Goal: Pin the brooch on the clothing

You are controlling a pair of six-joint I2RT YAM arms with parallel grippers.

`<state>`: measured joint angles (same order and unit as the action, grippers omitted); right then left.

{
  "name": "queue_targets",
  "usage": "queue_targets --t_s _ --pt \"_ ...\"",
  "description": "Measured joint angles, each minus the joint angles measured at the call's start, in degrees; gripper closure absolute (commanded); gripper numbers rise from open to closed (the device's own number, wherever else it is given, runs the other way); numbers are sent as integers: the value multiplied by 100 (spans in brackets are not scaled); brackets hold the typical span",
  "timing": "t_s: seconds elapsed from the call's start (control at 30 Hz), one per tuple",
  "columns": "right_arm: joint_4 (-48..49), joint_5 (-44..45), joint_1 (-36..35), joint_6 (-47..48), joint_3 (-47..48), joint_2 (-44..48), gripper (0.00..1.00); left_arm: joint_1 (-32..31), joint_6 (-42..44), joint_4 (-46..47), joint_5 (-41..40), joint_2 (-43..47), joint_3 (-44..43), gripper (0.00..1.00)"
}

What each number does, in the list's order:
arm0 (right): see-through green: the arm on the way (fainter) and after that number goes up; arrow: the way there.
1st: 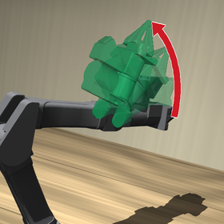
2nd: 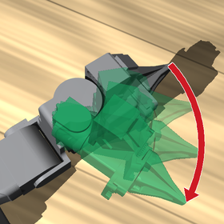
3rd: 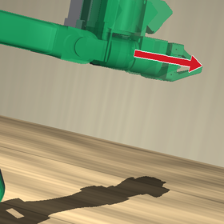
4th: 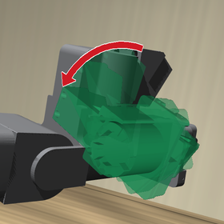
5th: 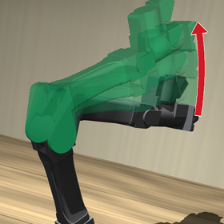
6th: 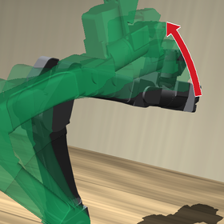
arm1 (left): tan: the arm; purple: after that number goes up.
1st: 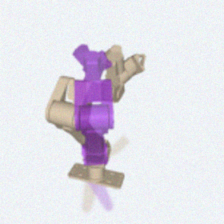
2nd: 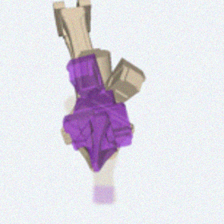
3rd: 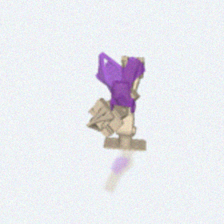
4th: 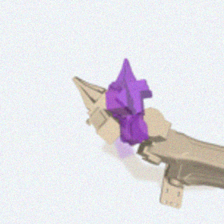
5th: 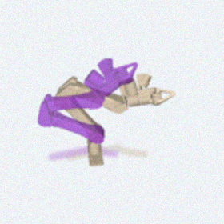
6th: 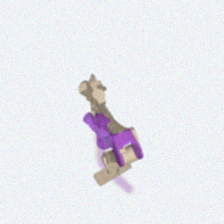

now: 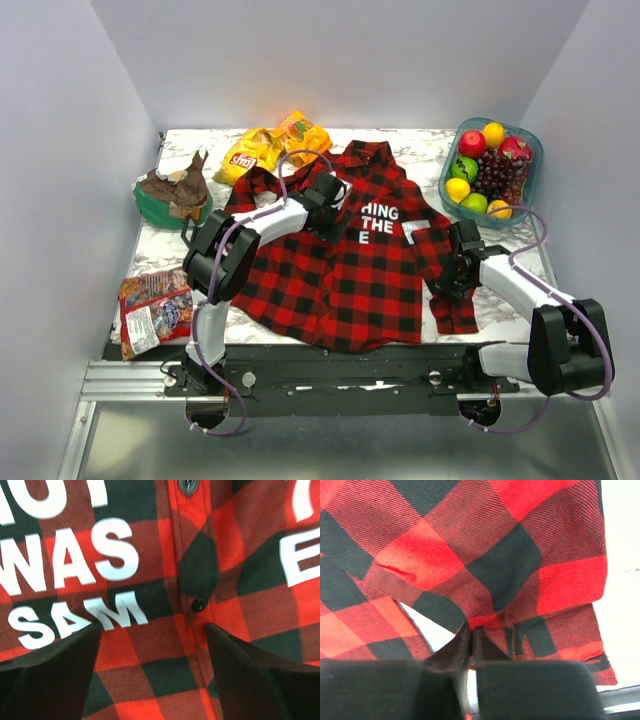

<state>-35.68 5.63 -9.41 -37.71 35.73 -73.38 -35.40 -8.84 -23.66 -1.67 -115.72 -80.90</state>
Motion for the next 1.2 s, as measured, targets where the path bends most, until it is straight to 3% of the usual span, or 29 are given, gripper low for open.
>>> queue_targets --t_s 0.07,0.1,0.13,0.2,0.33,0.53,0.73,1.0,1.2 --pt "-20 -9 -2 11 2 44 99 0 44 4 -42 -39 -72 37" --pt "-74 -4 -2 17 22 109 99 0 52 4 -55 -74 -94 50" --pt "-146 2 -4 26 61 188 99 -7 63 4 -94 -94 -120 55" --pt "-411 81 -11 57 291 402 99 -31 90 9 -157 -125 -157 64" --pt "-835 380 63 282 1290 876 99 -72 153 20 -356 -184 -221 72" --pt "-1008 699 839 791 3134 981 99 -74 227 26 -555 -188 -223 74" --pt "-1095 717 1626 1167 4155 564 99 -74 282 28 -638 -195 -223 74" --pt "-1263 527 2852 1429 4345 516 99 -74 334 22 -684 -195 -223 74" --pt "-1287 520 3198 1416 3368 1386 99 -74 334 7 -675 -192 -229 73"
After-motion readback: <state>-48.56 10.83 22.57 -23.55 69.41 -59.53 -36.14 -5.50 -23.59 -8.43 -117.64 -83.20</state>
